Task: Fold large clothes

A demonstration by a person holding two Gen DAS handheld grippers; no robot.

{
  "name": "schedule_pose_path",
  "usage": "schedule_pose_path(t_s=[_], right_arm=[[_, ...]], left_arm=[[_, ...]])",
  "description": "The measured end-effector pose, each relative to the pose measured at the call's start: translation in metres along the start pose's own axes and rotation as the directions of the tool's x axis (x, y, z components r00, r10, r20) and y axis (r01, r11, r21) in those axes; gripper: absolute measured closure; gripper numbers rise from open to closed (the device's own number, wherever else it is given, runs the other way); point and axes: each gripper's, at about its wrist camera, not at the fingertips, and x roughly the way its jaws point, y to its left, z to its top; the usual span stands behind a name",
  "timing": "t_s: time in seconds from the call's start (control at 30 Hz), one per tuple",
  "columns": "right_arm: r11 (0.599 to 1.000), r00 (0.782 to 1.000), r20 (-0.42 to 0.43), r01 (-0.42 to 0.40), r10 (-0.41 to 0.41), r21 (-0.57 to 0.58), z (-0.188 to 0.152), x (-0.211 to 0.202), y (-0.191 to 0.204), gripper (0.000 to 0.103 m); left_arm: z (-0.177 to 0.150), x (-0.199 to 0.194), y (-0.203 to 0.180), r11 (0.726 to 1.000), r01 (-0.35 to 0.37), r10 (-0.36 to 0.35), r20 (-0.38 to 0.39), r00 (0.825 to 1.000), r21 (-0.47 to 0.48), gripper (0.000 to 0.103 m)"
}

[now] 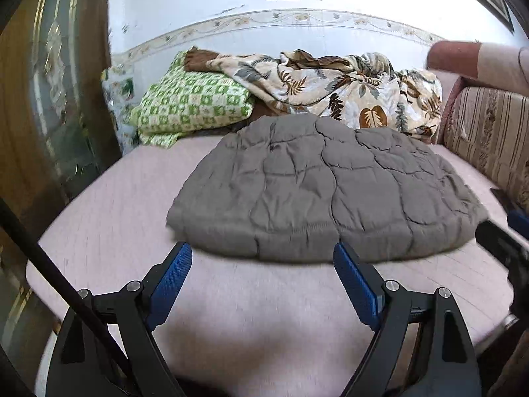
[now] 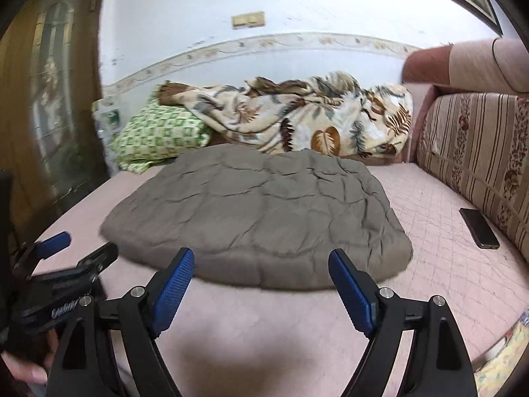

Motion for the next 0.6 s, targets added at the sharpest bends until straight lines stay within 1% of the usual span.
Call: schedule_pose_path(t_s=[0.07, 0.17, 0.23, 0.3, 0.37, 0.5, 0.6], right_arm=[[1.0, 1.0, 0.012, -0.008, 0.008, -0.007, -0.006, -0.018, 0.008, 0.014], [0.999, 0.999, 0.029, -0.037, 0.037, -0.003, -0.022, -0.054, 0.021, 0.011], [0.998, 0.997, 0.035, -0.063, 0.064, -0.009, -0.026, -0.07, 0.028, 0.01], [0.997, 0.997, 0.052, -0.055, 0.058, -0.053, -0.02, -0.078, 0.037, 0.008], [0.997, 0.997, 0.055, -0.047, 0.051, -0.068, -0.007, -0.079, 0.041, 0.007], [0.998, 0.998, 0.007, -0.059, 0.06, -0.019, 0.027, -0.068, 0.034, 0.006], [0.998, 0.998, 0.003, -0.063, 0.063, 0.028, 0.045, -0.059, 0.033, 0.006]], left_arm=[[-0.012, -0.022, 0.004, 1.0, 0.012, -0.012, 0.008, 1.0, -0.005, 0.016], [-0.026, -0.051, 0.006, 1.0, 0.025, -0.026, 0.029, 0.999, 0.016, 0.015], [-0.025, -0.063, 0.005, 0.999, 0.034, -0.035, 0.037, 0.999, 0.032, 0.015], [-0.016, -0.071, 0.005, 0.999, 0.048, -0.05, 0.046, 0.998, 0.024, 0.014], [-0.004, -0.075, 0.003, 0.997, 0.063, -0.064, 0.039, 0.997, 0.037, 0.011], [0.02, -0.079, 0.005, 0.997, 0.066, -0.067, 0.04, 0.997, 0.038, 0.009], [0.031, -0.075, 0.012, 0.999, 0.052, -0.052, 0.022, 0.998, -0.001, 0.006]])
